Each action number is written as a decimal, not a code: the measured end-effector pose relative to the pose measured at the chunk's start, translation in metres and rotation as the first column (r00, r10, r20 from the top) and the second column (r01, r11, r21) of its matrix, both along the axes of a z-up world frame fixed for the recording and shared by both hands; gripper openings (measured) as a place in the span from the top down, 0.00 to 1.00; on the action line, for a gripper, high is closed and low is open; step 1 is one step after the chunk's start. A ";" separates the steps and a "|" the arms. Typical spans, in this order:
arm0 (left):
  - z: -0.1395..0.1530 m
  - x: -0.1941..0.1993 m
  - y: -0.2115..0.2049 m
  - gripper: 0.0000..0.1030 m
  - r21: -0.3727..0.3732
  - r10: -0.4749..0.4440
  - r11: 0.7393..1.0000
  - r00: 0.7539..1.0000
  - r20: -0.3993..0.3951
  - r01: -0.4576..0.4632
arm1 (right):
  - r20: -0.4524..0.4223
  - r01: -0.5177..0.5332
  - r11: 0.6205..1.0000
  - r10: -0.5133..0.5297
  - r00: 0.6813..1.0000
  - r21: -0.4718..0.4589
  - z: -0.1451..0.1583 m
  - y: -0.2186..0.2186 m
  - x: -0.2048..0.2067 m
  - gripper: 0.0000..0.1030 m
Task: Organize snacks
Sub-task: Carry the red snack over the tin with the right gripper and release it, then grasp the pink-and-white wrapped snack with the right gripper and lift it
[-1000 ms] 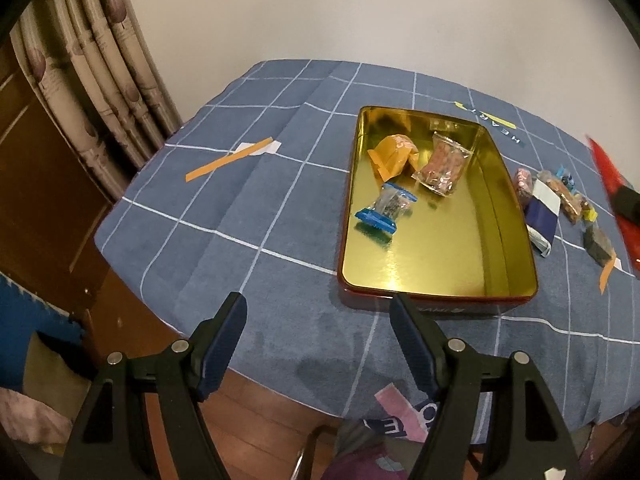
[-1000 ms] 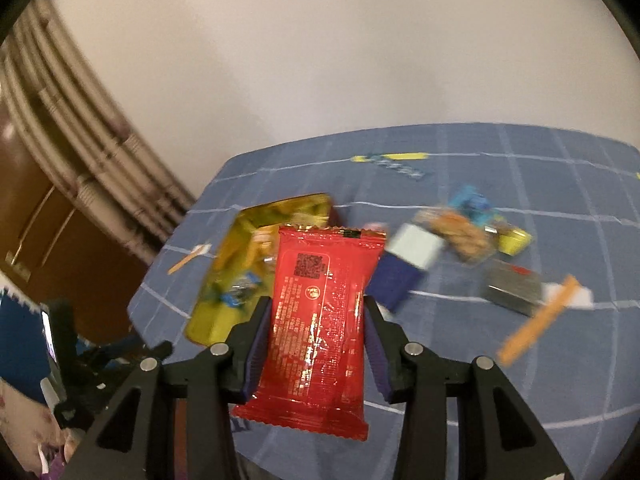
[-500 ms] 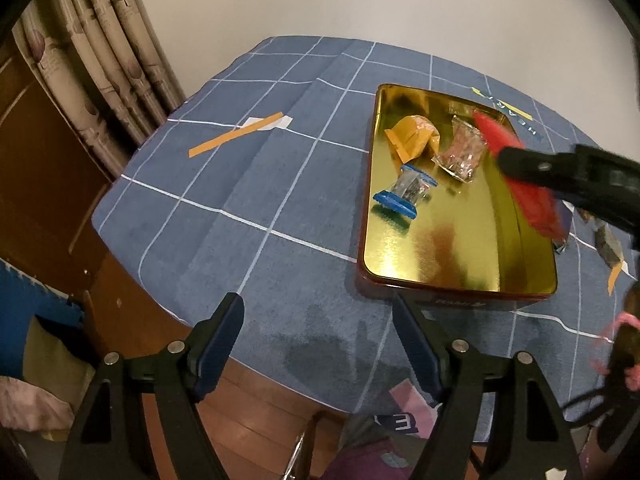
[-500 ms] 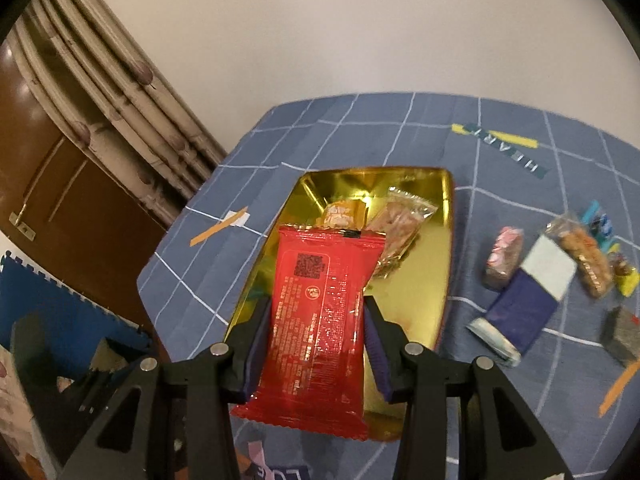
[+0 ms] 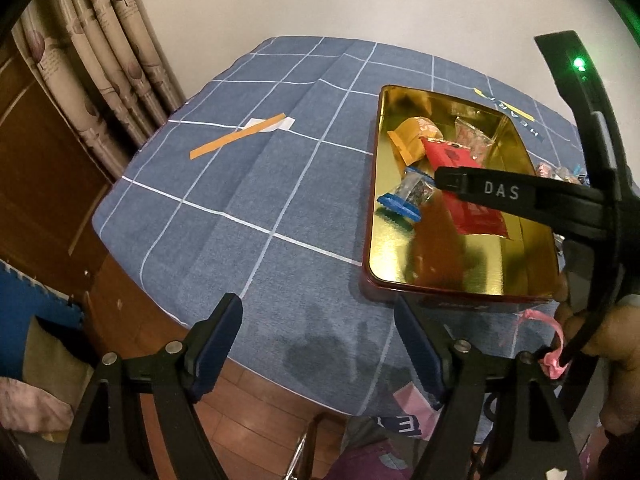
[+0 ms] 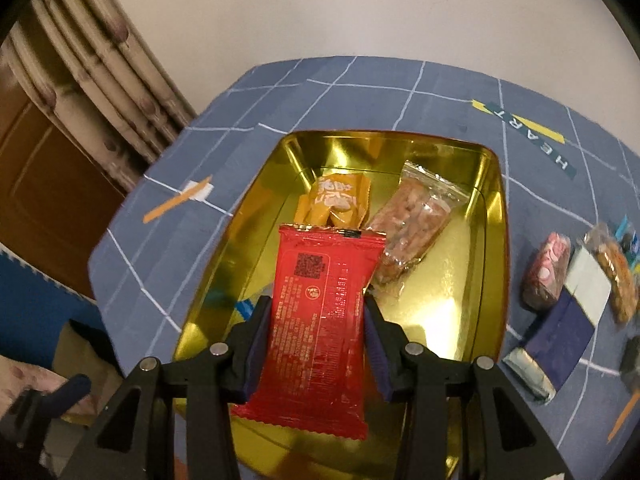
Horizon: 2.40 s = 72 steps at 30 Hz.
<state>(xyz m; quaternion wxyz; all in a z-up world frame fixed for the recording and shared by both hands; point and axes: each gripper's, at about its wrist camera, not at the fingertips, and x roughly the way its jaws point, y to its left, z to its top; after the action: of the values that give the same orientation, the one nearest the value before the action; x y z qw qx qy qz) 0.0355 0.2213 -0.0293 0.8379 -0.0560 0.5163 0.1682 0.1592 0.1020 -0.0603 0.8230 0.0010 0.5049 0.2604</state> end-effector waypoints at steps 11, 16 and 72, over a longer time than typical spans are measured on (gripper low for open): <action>-0.002 0.000 -0.001 0.27 0.000 -0.002 1.000 1.000 -0.011 0.002 | 0.037 0.039 0.994 -0.043 0.998 0.100 0.021 -0.024 0.002 0.49; -0.003 0.000 -0.004 0.27 -0.003 -0.015 1.000 1.000 -0.016 0.015 | 0.101 0.151 0.985 -0.160 0.982 0.088 0.036 -0.091 0.002 0.48; 0.026 0.003 -0.119 0.27 -0.122 -0.397 0.909 0.917 0.033 0.398 | 0.242 0.366 0.914 -0.320 0.916 -0.177 0.014 -0.417 -0.090 0.52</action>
<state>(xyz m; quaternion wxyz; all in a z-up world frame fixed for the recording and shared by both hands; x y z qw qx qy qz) 0.0380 0.1024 -0.0031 0.8513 -0.0033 0.5232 -0.0390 0.0688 -0.3152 -0.0462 0.8992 -0.0277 0.4334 0.0527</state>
